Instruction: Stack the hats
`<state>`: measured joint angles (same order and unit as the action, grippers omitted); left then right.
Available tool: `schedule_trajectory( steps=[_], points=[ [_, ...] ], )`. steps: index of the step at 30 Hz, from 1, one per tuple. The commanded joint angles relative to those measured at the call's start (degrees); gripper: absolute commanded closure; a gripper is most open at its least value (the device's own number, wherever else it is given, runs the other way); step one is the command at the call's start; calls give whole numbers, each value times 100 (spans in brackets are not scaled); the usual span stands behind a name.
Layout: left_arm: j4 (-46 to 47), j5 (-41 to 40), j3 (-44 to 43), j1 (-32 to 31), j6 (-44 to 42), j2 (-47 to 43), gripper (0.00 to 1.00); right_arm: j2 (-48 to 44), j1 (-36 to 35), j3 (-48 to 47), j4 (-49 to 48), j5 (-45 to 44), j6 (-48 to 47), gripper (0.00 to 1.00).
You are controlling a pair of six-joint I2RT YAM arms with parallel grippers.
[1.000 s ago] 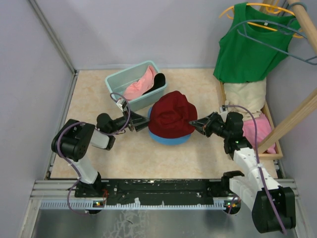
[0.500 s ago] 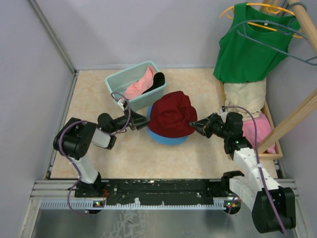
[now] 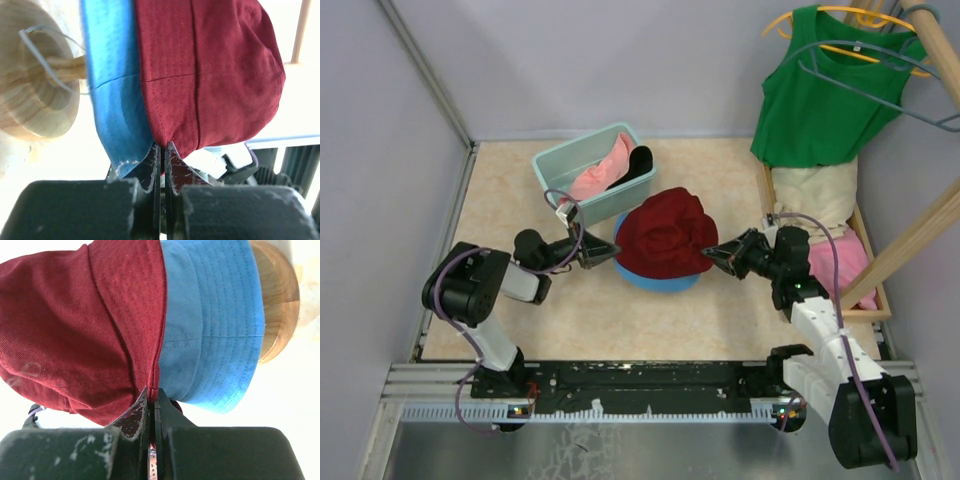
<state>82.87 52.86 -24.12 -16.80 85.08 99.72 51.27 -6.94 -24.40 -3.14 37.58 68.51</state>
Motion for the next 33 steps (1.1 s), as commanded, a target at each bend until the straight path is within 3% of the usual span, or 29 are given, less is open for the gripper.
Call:
schedule_trajectory(
  steps=[1,7,12,18,24,27,33],
  points=[
    [-660,306,296,284,-274,-282,100,209,29,-111,149,67,-432,100],
    [-1724,399,202,418,-983,-567,100,770,-199,-35,54,-93,-835,100],
    [-1696,491,129,423,-1049,-409,100,1050,-428,-188,106,-250,-1144,100],
    [-1852,592,-67,446,-1063,-411,100,598,-201,-848,1383,-647,-2067,70],
    [-2434,716,-275,568,-1280,-535,100,520,314,-1549,2347,-820,-3030,56],
    [-2870,792,-419,634,-1509,-560,100,625,661,-1565,1921,-471,-3059,55],
    [-3509,989,-726,726,-1697,-500,100,1366,932,-1165,-594,1121,-2376,56]
  ],
)
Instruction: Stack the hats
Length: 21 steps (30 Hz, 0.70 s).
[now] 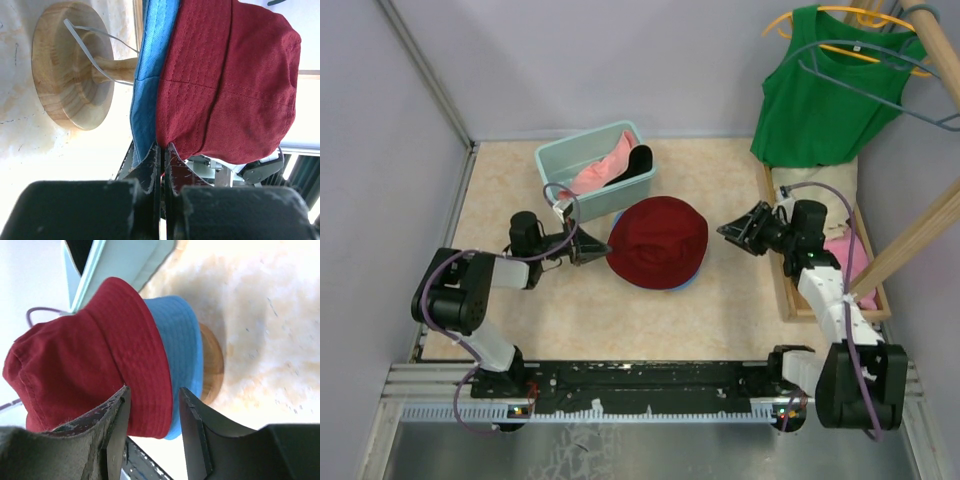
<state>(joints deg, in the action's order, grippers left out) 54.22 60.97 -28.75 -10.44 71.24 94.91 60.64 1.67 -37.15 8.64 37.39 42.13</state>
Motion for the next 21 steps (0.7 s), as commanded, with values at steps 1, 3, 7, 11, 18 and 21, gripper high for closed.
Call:
schedule_trajectory(
  steps=[1,3,7,11,18,21],
  points=[
    [-814,211,-348,86,-388,-12,100,563,70,149,-2161,1305,366,56],
    [-1153,269,-515,90,-549,14,100,787,70,263,-2941,1531,644,56],
    [-1526,374,-752,94,-728,81,100,1369,70,326,-3828,1715,983,55],
    [-1671,392,-878,103,-776,114,100,1971,66,430,-4941,1877,1512,54],
    [-1851,331,-946,105,-885,89,100,2514,45,482,-5537,2085,1750,49],
    [-1864,319,-932,103,-892,93,100,2601,-22,532,-5806,2158,1969,52]
  ],
)
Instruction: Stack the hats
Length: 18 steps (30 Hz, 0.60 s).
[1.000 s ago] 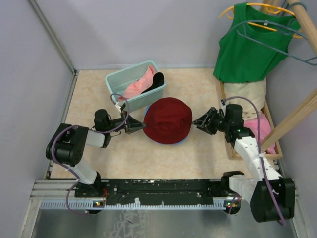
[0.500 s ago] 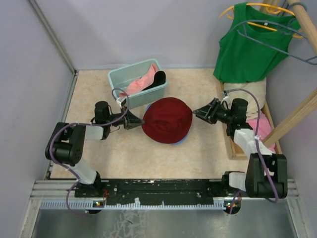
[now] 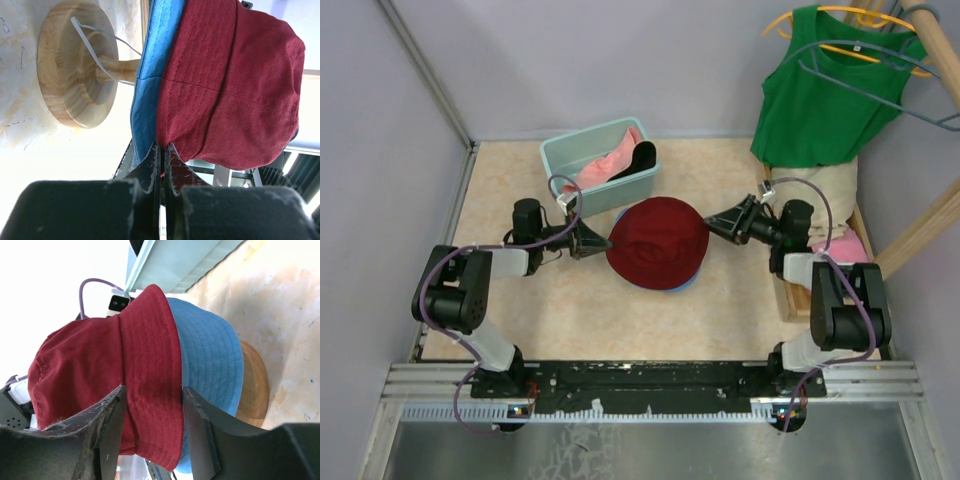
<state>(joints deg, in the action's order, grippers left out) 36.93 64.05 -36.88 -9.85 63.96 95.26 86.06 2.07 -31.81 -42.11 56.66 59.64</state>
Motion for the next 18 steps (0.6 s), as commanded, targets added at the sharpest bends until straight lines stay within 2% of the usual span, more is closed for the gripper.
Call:
schedule_trajectory(
  steps=[1,6,11,15,18],
  points=[
    [-133,0,-116,45,-157,69,100,93,-116,29,-883,231,325,56],
    [-150,-1,-171,44,-167,74,100,391,-560,147,-1579,183,746,66],
    [-164,2,-184,49,-202,76,100,567,-642,499,-2276,-39,1162,99],
    [-177,3,-91,51,-290,102,100,349,-594,725,-1843,-193,891,100],
    [-164,36,-23,53,-347,147,100,116,-593,771,-993,-302,369,100]
  ],
)
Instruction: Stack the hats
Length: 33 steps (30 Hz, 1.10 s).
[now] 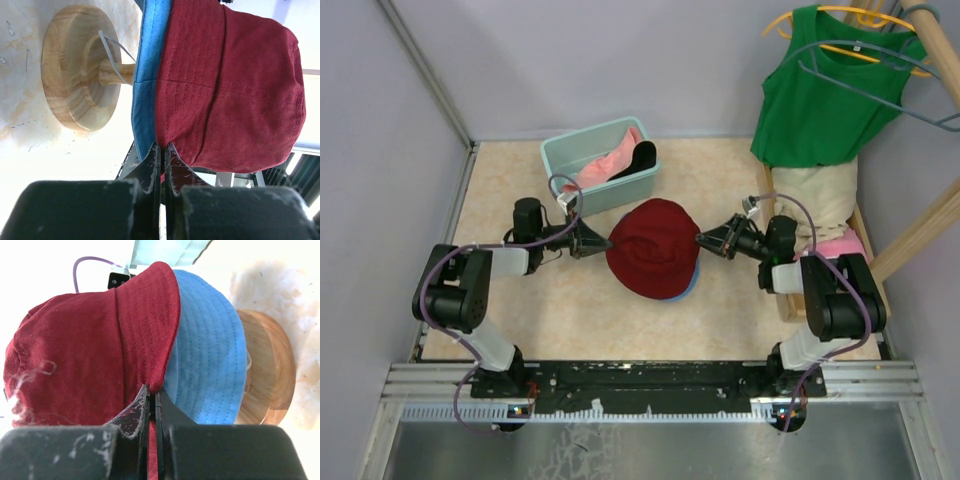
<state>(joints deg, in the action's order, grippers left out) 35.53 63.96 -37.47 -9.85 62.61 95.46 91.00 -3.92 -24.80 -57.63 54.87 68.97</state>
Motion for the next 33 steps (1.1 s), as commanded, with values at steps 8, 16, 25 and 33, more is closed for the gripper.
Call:
schedule_trajectory(
  steps=[8,16,25,33],
  points=[
    [-568,19,63,79,-790,297,100,-954,6,-410,3567,-691,-2482,100],
    [-912,-33,62,148,-1218,401,100,-1217,5,-635,5183,-1426,-3632,100],
    [-1202,-90,-35,176,-1413,328,100,-1306,-141,-861,5581,-1588,-3830,100],
    [-1281,-25,148,175,-1423,-1,84,-1196,-309,-1261,5706,-1626,-3858,95]
  ],
)
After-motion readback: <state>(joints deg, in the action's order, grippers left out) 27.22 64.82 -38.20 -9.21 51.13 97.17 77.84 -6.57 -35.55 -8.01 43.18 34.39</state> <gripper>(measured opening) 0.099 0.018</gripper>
